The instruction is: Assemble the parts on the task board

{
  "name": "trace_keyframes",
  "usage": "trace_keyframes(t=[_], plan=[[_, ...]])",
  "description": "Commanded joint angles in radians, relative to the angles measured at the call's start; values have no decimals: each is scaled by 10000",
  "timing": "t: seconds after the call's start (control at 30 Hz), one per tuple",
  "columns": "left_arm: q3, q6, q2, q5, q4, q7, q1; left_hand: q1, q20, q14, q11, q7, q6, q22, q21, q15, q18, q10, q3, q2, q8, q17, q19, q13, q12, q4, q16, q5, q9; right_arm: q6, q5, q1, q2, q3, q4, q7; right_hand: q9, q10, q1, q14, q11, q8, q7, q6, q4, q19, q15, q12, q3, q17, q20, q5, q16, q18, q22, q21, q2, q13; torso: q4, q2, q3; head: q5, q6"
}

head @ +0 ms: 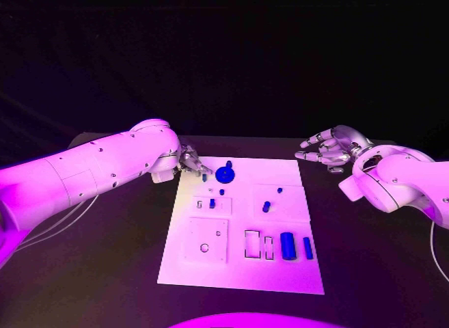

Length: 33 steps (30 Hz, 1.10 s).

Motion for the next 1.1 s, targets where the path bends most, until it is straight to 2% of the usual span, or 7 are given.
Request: trace_keyframes(t=[0.03,0.23,0.6,1.1], plan=[[-9,198,66,81,-23,164,9,114,71,912,-18,-21,94,1,-28,55,-132,-32,-45,24,-61,2113,-27,-4,60,-19,61,27,-21,81,-93,-5,10,0,9,109,-10,8,-95,728,-86,43,1,69,-7,-41,-41,39,-80,1378,-36,37,-53,150,-2,-49,30,0,-7,-4,2,2,-16],[-27,235,117,134,-109,190,8,426,71,913,-27,-30,184,21,-17,49,-133,-20,70,193,-105,2121,-28,13,95,-29,67,28,-94,83,-93,-5,12,0,13,109,-10,8,-95,728,-86,43,1,69,-7,-41,-41,39,-80,1378,-36,37,-53,150,-2,-49,30,0,0,-5,4,-2,-30],[-55,310,171,195,-208,234,5,870,65,913,-46,-51,264,45,-3,37,-135,-22,308,332,-151,2122,-30,8,119,-48,69,27,-175,95,-93,-5,20,0,9,108,-19,10,-114,731,-88,46,-1,73,-16,-38,-43,42,-79,1388,-38,53,-51,150,-1,-56,47,-4,2,-4,-2,-6,-50],[-137,412,199,304,-269,331,0,1289,47,911,-84,-96,366,71,9,10,-138,12,615,400,-134,2120,-31,45,163,-70,68,28,-213,108,-93,-5,39,0,-11,110,-19,10,-114,731,-88,46,-1,73,-16,-38,-43,42,-79,1388,-38,53,-51,150,-1,-56,47,-4,0,-9,-2,0,-83]])
